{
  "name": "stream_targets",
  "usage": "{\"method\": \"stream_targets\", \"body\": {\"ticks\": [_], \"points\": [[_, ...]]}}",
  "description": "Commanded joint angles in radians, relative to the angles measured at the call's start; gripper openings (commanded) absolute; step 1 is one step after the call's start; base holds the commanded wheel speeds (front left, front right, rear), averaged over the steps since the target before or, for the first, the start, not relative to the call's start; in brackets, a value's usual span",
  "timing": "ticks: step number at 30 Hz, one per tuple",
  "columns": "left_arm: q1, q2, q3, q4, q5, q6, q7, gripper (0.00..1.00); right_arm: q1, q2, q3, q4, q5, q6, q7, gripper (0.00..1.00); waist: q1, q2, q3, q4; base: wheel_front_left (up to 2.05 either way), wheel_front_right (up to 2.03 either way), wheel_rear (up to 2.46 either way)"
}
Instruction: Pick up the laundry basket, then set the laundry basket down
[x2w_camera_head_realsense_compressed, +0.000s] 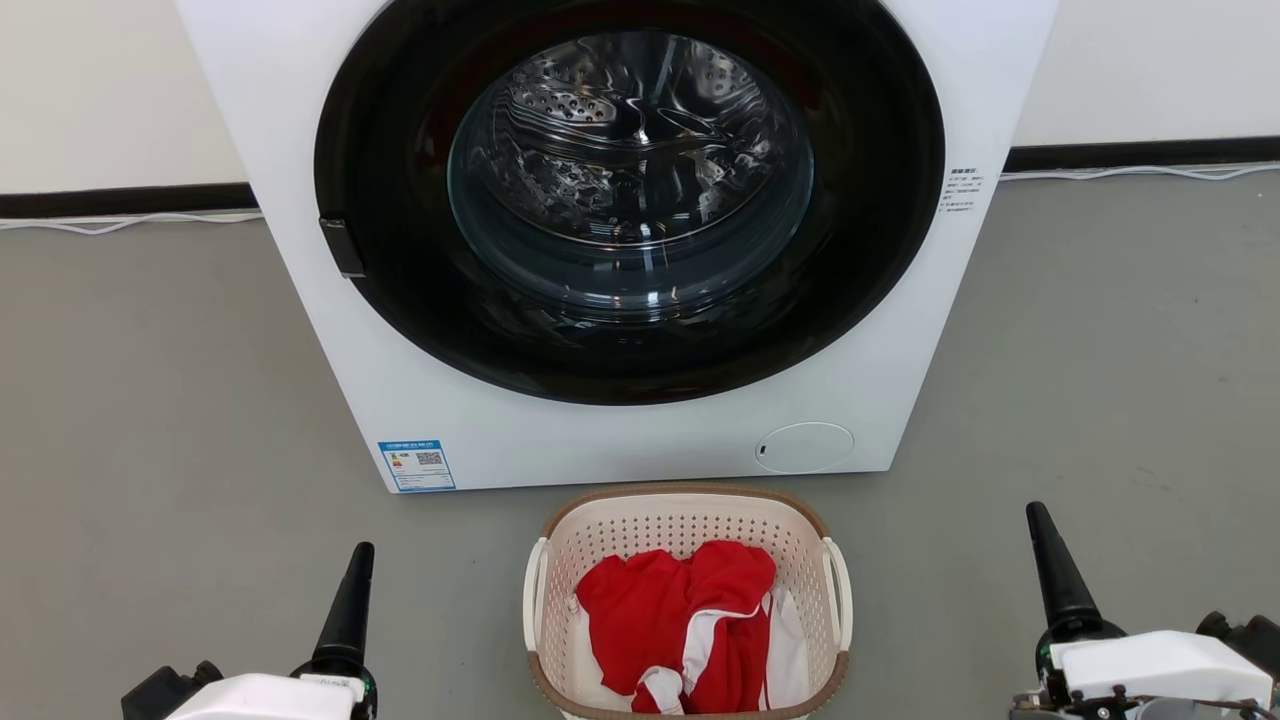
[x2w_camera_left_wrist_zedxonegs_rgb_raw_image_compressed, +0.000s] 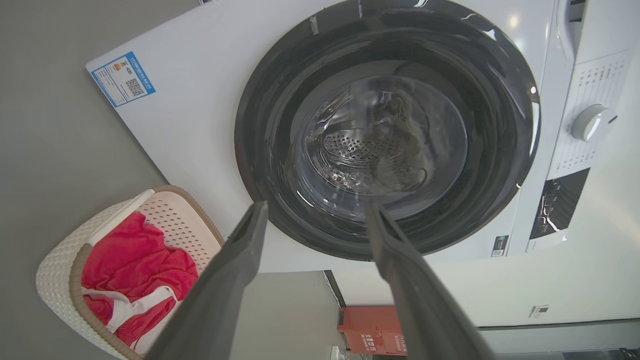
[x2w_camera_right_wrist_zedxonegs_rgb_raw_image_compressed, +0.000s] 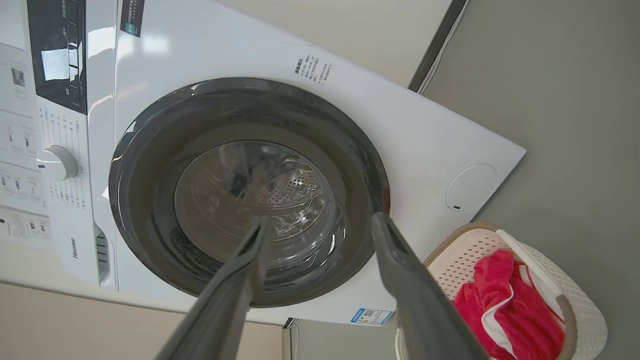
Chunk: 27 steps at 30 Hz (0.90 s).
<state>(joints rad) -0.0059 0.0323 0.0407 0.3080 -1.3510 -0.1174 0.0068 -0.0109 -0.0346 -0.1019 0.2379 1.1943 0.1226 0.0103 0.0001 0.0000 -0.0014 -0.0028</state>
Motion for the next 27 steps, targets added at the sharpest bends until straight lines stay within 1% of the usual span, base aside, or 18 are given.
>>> {"method": "stream_targets", "body": {"ticks": [1,10,27], "points": [[-0.017,0.009,0.004,-0.032,0.035,0.0,-0.011,1.0,-0.016,-0.014,0.007,-0.037,-0.044,0.003,-0.014,1.0,-0.0001,0.0,0.0,-0.001,0.0,0.0,0.0],[-0.014,0.01,-0.006,-0.034,0.166,0.006,-0.041,1.0,-0.021,-0.021,0.015,-0.044,-0.216,0.003,-0.044,1.0,-0.0001,0.0,-0.002,-0.005,0.0,0.0,0.0],[-0.008,0.011,-0.003,-0.024,0.351,0.004,-0.087,1.0,-0.022,-0.039,0.04,-0.03,-0.441,0.004,-0.091,1.0,-0.0001,0.0,-0.008,-0.009,0.0,0.0,0.0]]}}
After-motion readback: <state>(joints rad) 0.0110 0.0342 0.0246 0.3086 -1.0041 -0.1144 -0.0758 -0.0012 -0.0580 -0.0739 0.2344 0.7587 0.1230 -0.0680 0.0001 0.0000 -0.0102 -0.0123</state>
